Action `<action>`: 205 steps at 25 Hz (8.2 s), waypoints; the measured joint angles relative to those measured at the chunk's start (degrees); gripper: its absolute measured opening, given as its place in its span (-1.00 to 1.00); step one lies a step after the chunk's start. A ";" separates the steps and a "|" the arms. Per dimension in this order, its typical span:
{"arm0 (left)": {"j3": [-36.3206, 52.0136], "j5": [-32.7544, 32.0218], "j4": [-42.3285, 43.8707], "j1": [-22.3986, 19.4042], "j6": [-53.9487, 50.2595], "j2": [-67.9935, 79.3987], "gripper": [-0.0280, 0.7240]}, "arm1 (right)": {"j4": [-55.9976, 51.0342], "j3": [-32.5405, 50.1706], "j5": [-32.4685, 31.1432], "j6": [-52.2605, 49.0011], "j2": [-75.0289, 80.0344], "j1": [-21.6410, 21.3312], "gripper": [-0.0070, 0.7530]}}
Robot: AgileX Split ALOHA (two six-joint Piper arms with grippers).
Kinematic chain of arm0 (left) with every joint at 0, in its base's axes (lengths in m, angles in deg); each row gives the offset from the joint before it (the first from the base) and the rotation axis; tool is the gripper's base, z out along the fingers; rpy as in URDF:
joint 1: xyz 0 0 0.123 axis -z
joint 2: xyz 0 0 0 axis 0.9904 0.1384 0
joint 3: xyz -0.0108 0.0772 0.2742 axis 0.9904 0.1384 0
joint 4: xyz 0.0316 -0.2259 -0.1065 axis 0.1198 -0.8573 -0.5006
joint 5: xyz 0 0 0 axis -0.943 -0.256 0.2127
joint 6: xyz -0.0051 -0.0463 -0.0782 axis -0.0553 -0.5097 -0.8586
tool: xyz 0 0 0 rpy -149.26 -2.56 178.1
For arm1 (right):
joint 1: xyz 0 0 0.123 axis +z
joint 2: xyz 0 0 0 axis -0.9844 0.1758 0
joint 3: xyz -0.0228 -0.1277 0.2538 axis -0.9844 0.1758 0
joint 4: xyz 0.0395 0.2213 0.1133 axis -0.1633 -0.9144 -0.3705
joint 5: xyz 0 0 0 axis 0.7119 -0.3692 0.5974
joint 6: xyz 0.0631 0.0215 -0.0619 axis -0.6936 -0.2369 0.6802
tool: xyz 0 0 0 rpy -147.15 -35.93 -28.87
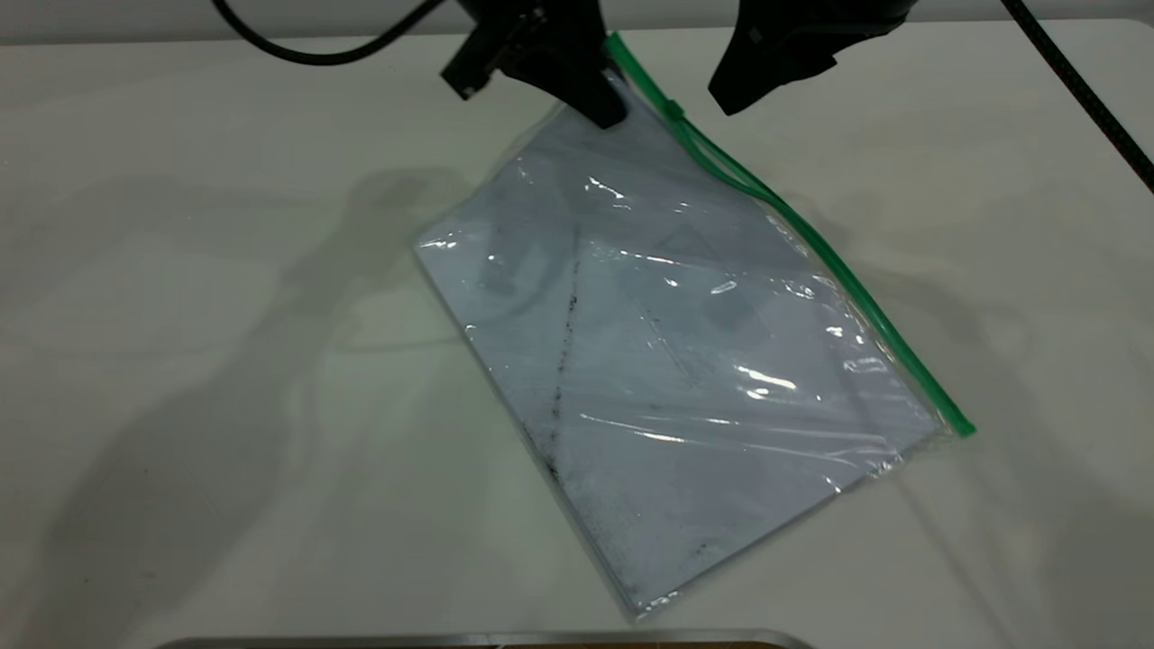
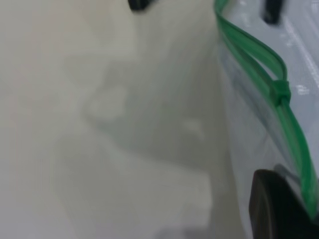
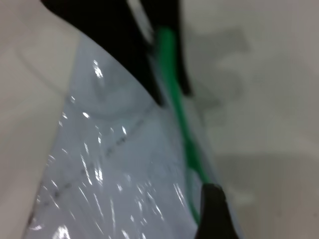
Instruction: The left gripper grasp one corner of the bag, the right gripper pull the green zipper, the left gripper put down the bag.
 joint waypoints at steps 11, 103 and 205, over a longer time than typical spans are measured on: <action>0.00 3.28 -5.74 1.01 0.24 0.01 -0.78 | -10.60 0.00 -4.36 10.91 0.00 0.00 0.49; 0.00 -0.05 14.93 -6.62 -24.18 0.00 -0.76 | 37.09 -0.58 -22.92 -31.99 1.68 0.40 -0.81; 96.49 -0.78 41.92 -7.15 -107.76 -139.20 0.64 | 39.09 42.37 -40.82 -51.25 -117.90 0.22 0.56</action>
